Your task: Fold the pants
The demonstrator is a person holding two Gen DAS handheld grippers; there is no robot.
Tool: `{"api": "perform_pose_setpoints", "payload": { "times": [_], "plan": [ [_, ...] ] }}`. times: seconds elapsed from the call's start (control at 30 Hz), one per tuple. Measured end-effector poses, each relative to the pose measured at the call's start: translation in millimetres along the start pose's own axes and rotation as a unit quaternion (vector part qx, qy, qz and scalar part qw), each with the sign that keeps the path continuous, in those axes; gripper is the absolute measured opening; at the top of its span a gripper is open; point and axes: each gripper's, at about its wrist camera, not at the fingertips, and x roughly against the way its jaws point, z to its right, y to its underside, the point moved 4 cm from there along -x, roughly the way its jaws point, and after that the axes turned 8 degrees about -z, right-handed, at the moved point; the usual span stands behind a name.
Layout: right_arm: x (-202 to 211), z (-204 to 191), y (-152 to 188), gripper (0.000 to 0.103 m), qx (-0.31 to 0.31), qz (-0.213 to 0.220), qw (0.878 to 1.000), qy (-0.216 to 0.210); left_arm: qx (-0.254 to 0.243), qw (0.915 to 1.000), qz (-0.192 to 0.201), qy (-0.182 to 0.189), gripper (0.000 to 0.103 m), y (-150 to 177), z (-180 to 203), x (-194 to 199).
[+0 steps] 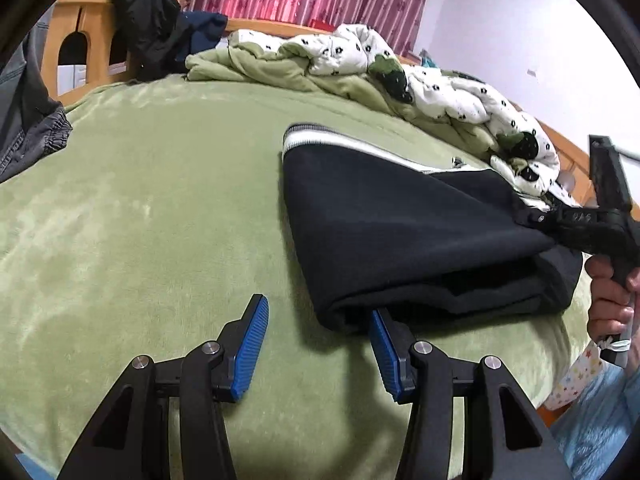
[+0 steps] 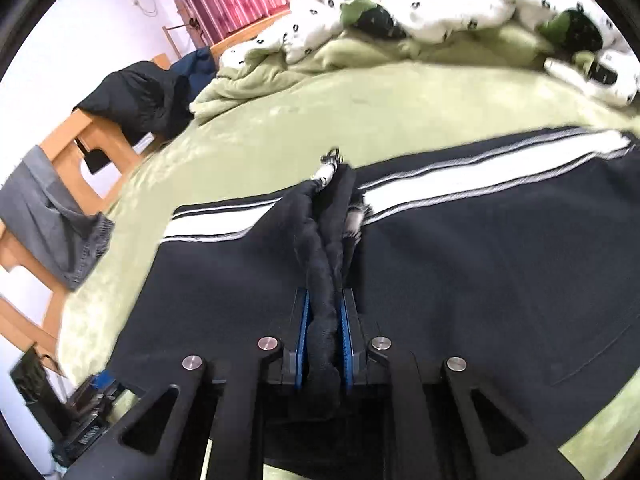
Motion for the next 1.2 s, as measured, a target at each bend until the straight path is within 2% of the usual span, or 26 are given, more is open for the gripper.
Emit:
{"api": "perform_pose_setpoints", "payload": {
  "times": [0.07, 0.1, 0.2, 0.33, 0.4, 0.47, 0.5, 0.57, 0.63, 0.7, 0.73, 0.9, 1.0, 1.07, 1.13, 1.2],
  "plan": [
    [-29, 0, 12, 0.018, 0.003, -0.051, 0.999, 0.018, -0.006, 0.9998, -0.017, 0.010, 0.048, 2, 1, -2],
    [-36, -1, 19, 0.020, 0.016, -0.057, 0.998, 0.035, -0.012, 0.9996, -0.022, 0.011, 0.048, 3, 2, -1],
    [-15, -12, 22, 0.025, 0.054, -0.039, 0.996, 0.055, -0.048, 0.9987, -0.014, 0.011, 0.048, 5, 4, 21],
    [35, -24, 30, 0.025, 0.078, 0.048, 0.994, 0.066, -0.039, 0.9987, 0.004, 0.032, 0.048, -11, 1, 42],
    [44, -36, 31, 0.025, 0.100, 0.074, 0.991, 0.058, -0.030, 0.9992, 0.014, 0.019, 0.048, -30, 6, 39],
    [37, -45, 36, 0.023, 0.123, 0.066, 0.988, 0.061, -0.025, 0.9995, 0.016, 0.010, 0.048, -48, 13, 29],
    [22, -47, 43, 0.022, 0.131, 0.038, 0.988, 0.074, -0.023, 0.9996, 0.011, 0.015, 0.048, -55, 17, 21],
    [-1, -45, 54, 0.018, 0.137, -0.017, 0.986, 0.093, -0.023, 0.9997, -0.012, 0.000, 0.048, -59, 21, 5],
    [-5, -47, 64, 0.018, 0.162, -0.006, 0.979, 0.121, -0.036, 0.9983, -0.043, -0.013, 0.048, -46, 24, -14],
    [-3, -54, 68, 0.018, 0.192, -0.011, 0.972, 0.134, -0.055, 0.9965, -0.047, -0.041, 0.048, -30, 24, -21],
    [-1, -55, 68, 0.018, 0.193, -0.010, 0.973, 0.125, -0.060, 0.9963, -0.043, -0.043, 0.049, -20, 24, -20],
    [21, -39, 63, 0.019, 0.162, -0.016, 0.983, 0.081, -0.009, 0.9978, -0.061, 0.025, 0.049, -18, 5, -7],
    [44, -15, 55, 0.028, 0.123, 0.003, 0.988, 0.098, 0.000, 0.9985, -0.050, 0.023, 0.049, -30, -2, -1],
    [64, 7, 48, 0.043, 0.092, 0.016, 0.989, 0.118, 0.001, 0.9977, -0.061, 0.031, 0.049, -38, -3, -6],
    [85, 36, 42, 0.050, 0.062, 0.024, 0.987, 0.146, 0.010, 0.9968, -0.070, 0.037, 0.048, -47, -5, -14],
    [108, 70, 36, 0.051, 0.025, 0.043, 0.983, 0.174, 0.011, 0.9961, -0.076, 0.045, 0.048, -55, -6, -21]
  ]
}}
